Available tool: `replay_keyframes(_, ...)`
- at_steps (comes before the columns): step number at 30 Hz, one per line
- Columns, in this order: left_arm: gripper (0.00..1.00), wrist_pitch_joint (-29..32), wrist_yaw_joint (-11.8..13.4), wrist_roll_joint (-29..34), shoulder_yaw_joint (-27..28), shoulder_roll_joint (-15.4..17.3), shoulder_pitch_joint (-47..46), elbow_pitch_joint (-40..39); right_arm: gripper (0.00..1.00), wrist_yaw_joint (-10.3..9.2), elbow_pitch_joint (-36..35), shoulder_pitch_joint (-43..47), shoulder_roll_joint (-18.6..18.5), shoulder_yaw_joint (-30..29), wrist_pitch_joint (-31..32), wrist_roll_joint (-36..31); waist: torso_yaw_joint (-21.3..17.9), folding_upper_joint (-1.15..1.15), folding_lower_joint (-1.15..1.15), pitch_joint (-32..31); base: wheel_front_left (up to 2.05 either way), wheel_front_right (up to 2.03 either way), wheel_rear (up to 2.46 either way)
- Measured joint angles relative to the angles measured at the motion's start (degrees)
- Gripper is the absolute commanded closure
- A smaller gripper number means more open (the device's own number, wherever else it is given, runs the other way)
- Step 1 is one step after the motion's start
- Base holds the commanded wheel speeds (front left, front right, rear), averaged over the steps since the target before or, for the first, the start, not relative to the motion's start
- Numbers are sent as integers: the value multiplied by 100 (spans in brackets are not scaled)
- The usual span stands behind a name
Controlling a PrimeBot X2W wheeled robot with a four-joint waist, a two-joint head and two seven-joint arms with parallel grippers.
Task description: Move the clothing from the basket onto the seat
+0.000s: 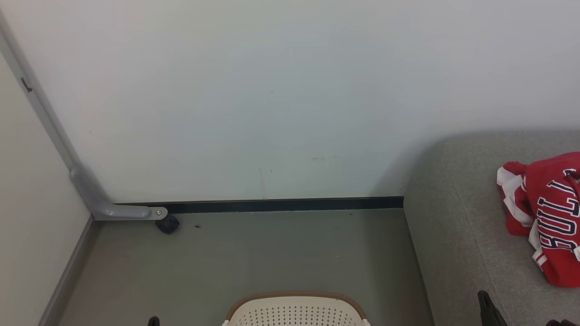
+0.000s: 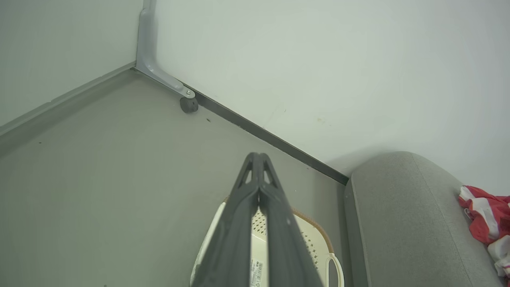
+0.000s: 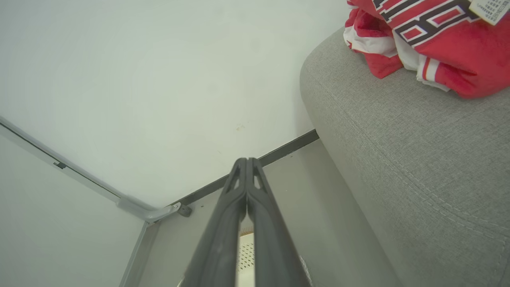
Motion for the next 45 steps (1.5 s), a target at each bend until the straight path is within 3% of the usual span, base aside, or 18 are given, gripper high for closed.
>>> replay_keyframes(45, 100, 946, -605, -3034, 804, -182, -352, -209, 100, 143, -2, -342, 510, -1033, 928, 3018, -36, 0, 0, 158, 0, 0, 0)
